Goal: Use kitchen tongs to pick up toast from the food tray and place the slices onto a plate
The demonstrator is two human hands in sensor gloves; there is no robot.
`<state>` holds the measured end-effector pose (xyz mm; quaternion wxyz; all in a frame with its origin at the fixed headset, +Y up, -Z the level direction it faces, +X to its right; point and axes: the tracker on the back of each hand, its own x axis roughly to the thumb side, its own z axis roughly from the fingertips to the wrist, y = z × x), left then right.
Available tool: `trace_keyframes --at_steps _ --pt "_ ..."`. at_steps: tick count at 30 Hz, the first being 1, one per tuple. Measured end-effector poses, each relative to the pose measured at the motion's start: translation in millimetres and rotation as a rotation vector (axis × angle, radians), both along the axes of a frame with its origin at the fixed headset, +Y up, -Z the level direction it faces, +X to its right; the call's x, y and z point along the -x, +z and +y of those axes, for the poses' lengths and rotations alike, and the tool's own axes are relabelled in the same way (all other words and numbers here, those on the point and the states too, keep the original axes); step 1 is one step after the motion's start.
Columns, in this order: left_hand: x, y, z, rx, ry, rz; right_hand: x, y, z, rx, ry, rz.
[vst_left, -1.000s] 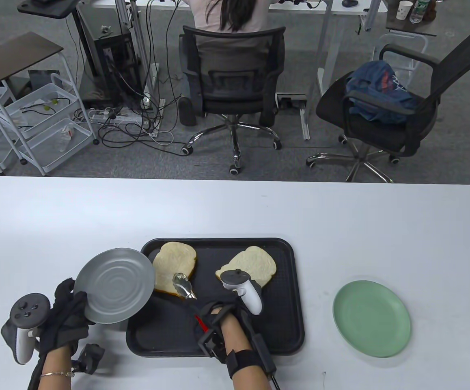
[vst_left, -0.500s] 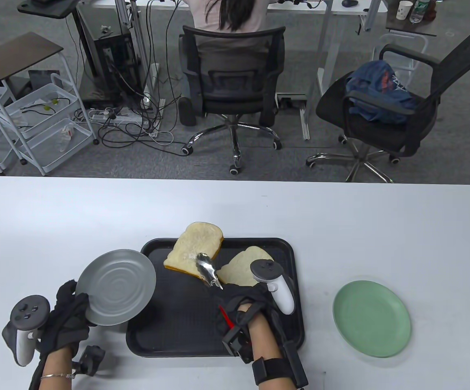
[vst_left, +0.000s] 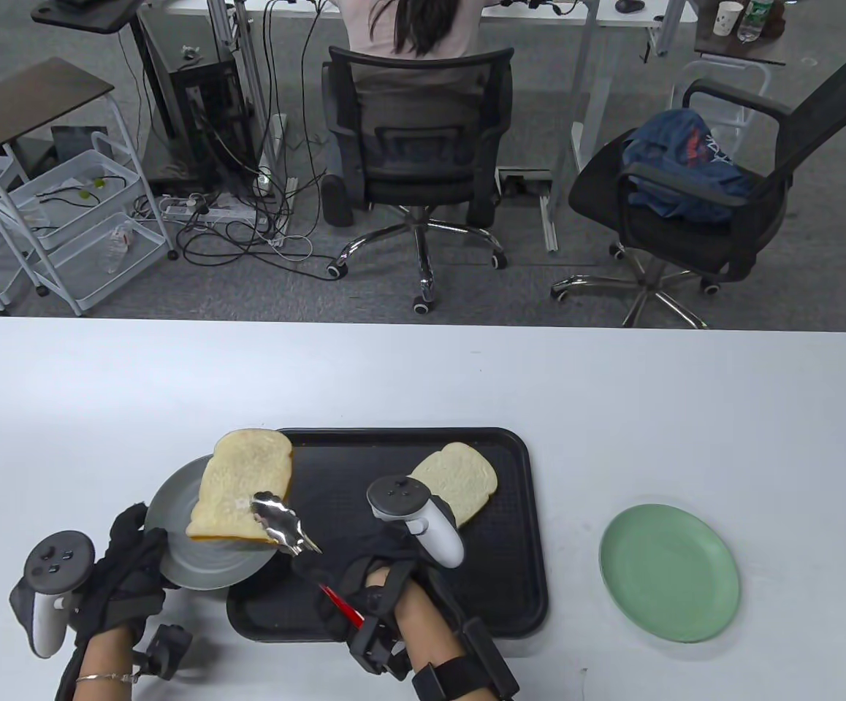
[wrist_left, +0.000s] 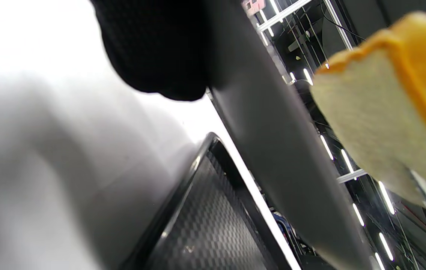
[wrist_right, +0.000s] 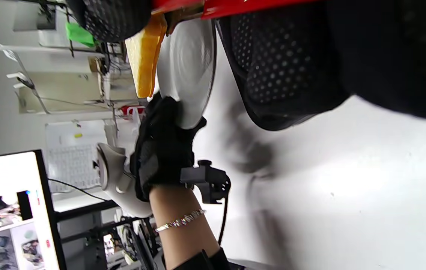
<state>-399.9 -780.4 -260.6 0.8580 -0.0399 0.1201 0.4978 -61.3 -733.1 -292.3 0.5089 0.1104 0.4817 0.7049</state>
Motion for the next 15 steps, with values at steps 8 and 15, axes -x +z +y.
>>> trace_keyframes --at_steps 8,15 --pt "0 -2 -2 -0.002 0.069 -0.046 20 2 -19 0.051 0.06 0.039" --pt "0 -3 -5 0.009 0.069 -0.053 20 5 -19 0.102 0.037 0.016"
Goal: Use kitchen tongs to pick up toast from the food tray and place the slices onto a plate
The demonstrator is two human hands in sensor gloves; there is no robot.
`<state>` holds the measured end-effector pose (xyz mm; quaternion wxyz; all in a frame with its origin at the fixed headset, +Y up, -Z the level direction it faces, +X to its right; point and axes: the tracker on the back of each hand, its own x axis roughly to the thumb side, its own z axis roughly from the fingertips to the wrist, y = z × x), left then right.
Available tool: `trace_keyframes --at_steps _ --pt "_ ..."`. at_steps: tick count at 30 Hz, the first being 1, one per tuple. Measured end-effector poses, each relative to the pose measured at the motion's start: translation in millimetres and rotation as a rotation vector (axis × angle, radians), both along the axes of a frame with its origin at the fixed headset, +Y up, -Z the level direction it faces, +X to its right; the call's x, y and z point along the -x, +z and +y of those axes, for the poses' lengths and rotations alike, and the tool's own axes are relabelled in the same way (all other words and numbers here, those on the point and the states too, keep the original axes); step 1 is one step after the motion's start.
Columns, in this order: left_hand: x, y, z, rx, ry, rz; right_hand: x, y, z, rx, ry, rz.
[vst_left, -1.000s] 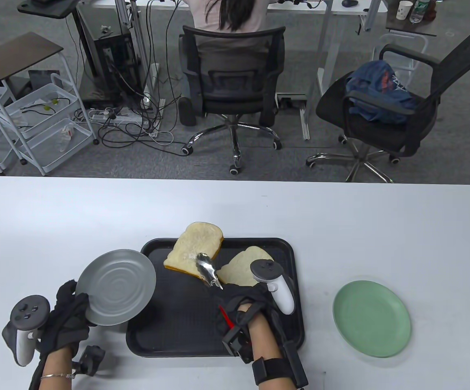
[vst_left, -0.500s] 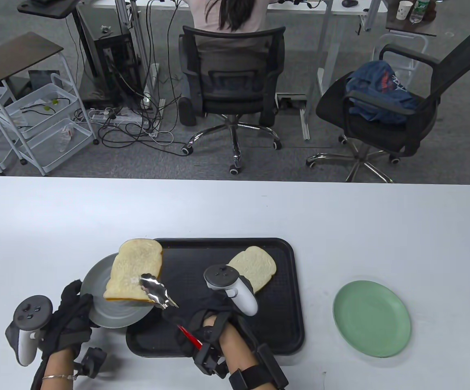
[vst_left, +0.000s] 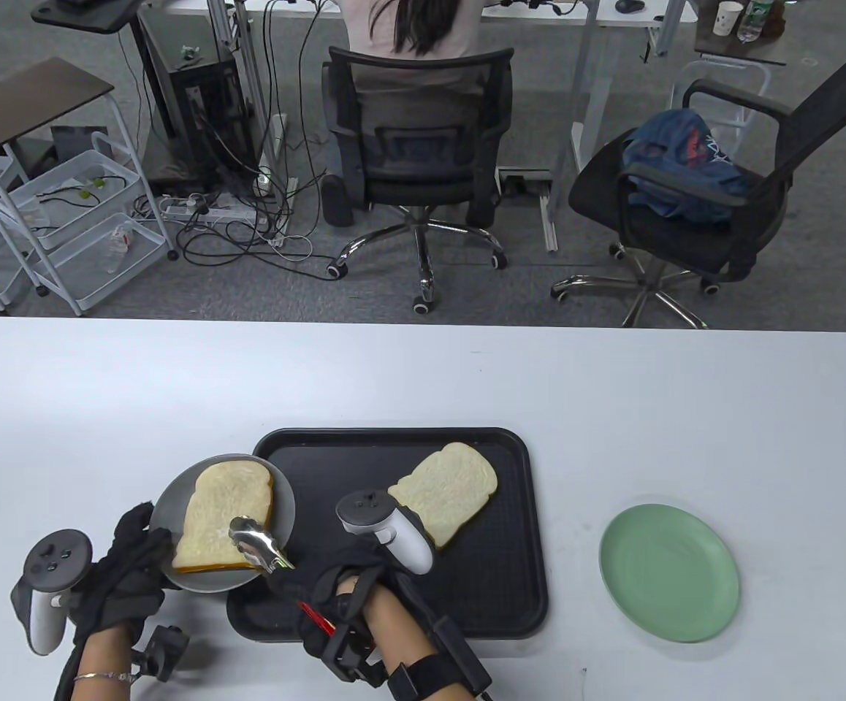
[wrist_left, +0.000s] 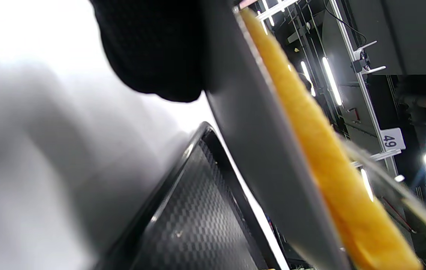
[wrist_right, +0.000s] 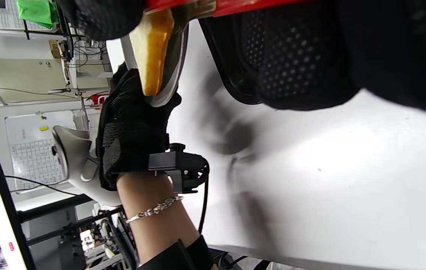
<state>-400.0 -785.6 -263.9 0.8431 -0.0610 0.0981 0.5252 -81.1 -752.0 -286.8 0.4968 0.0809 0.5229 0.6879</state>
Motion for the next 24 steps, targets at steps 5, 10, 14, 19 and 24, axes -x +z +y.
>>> trace_keyframes --at_steps 5,10,14,19,24 --pt "-1 0 -2 0.013 0.006 -0.004 -4 2 4 0.036 0.005 -0.003" --pt "1 0 -4 0.025 0.015 0.007 -9 3 9 0.056 0.009 -0.002" --pt "3 0 -4 0.03 0.022 0.018 -17 2 12 0.058 0.012 -0.003" --pt "3 0 -3 0.032 0.019 0.035 -34 -1 17 0.05 0.012 -0.03" --pt "4 1 -2 0.036 0.04 0.038 -60 -3 22 0.041 -0.012 -0.082"
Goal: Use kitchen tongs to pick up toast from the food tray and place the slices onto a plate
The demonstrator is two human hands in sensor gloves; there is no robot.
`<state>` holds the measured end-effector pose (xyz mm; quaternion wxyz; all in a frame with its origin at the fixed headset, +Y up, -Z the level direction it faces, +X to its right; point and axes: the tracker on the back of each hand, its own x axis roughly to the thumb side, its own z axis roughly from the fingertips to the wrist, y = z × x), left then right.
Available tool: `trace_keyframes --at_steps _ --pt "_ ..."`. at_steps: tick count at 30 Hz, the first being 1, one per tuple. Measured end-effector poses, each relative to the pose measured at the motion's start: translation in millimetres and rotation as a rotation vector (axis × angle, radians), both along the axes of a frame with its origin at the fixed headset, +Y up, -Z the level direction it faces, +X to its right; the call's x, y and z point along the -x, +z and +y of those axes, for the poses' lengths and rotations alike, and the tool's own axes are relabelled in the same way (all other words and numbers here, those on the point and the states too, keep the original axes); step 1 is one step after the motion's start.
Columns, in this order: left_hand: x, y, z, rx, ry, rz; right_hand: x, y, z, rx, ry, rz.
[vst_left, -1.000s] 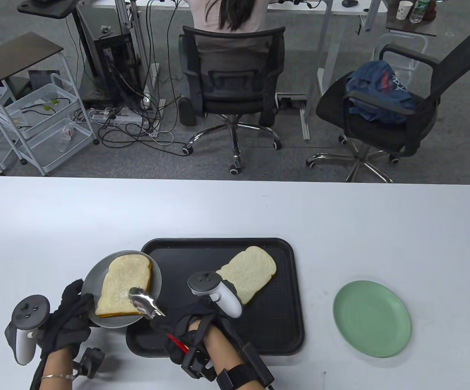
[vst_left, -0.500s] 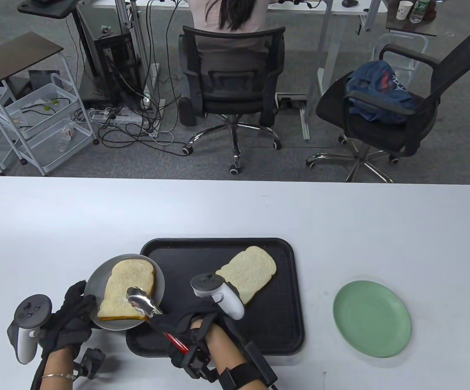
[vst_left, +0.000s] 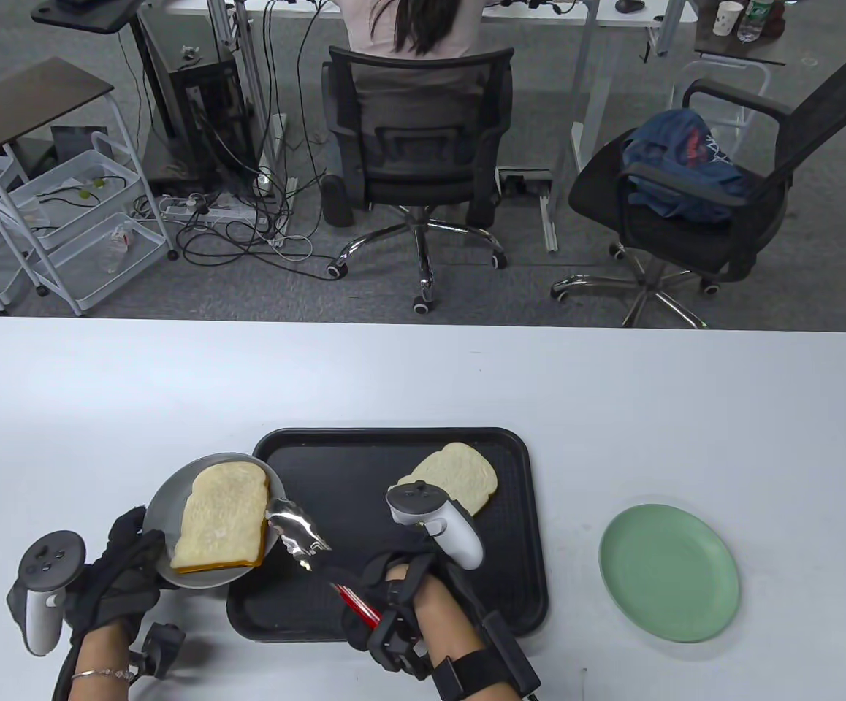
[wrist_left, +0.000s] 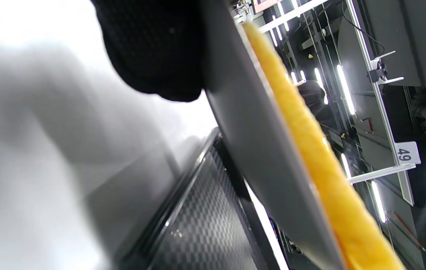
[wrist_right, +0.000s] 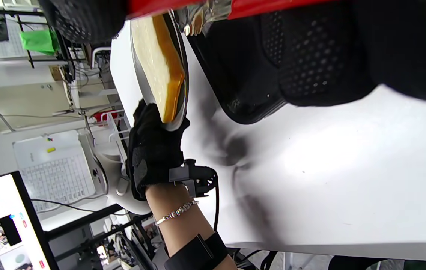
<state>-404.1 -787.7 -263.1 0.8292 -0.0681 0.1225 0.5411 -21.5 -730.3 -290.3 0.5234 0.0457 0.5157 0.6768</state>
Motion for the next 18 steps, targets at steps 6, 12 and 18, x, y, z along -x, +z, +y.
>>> trace_keyframes --at_steps 6,12,18 --pt "0 1 1 0.006 -0.001 0.003 -40 -4 1 -0.01 0.003 -0.106" --pt "2 1 2 0.012 -0.002 0.015 -82 -5 -7 0.013 0.057 -0.209" --pt "3 1 2 0.022 -0.016 0.015 -118 1 -21 0.084 0.133 -0.284"
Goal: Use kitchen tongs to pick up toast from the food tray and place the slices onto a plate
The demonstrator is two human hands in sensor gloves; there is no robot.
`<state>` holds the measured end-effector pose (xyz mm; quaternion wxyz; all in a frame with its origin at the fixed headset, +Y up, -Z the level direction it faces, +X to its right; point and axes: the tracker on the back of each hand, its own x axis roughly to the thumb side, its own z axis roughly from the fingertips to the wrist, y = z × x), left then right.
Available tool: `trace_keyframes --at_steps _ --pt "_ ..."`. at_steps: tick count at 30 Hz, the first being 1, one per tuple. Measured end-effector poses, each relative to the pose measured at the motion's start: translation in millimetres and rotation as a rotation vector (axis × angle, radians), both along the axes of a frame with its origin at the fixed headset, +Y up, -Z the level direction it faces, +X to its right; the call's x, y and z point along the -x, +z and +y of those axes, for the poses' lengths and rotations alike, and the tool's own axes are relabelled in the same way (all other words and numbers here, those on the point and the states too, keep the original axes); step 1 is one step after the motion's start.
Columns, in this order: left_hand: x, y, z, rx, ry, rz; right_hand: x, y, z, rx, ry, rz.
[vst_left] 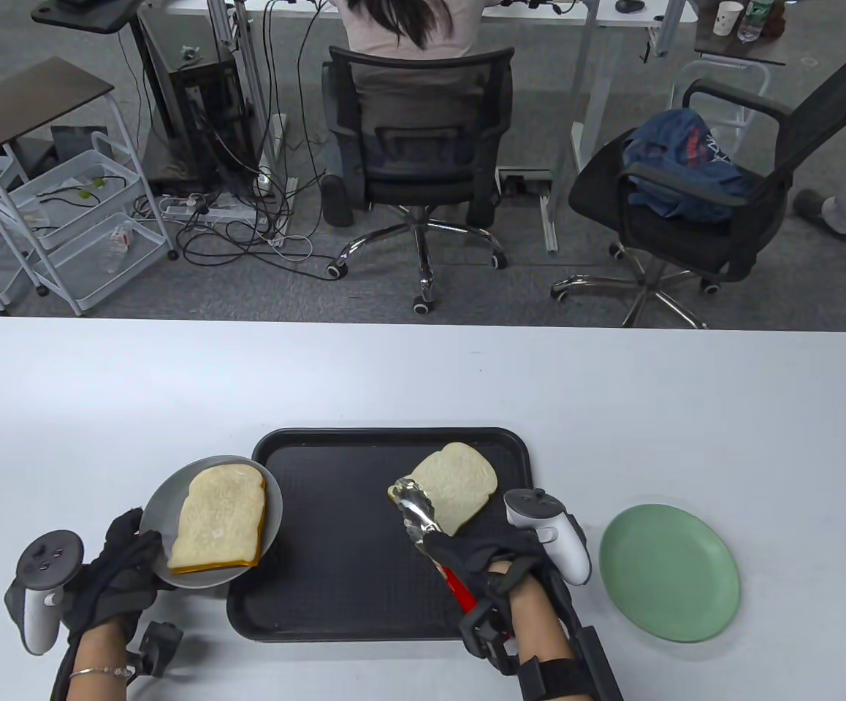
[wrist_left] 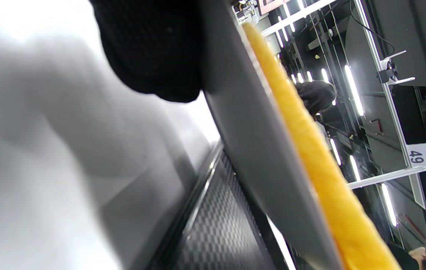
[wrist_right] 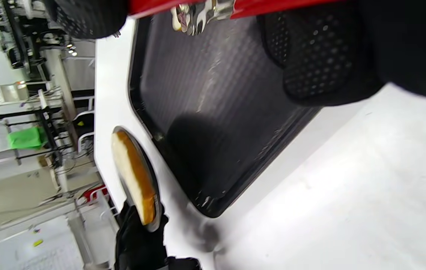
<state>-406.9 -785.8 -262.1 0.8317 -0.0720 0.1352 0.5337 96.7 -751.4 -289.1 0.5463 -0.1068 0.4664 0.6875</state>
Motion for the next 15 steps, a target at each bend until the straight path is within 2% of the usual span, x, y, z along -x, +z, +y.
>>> trace_keyframes --at_steps 9,15 --pt "1 0 0 0.012 -0.008 0.008 -23 18 -22 0.15 0.004 -0.001" --pt "1 -1 -1 0.017 -0.012 0.007 -23 22 -31 0.158 0.009 -0.003"
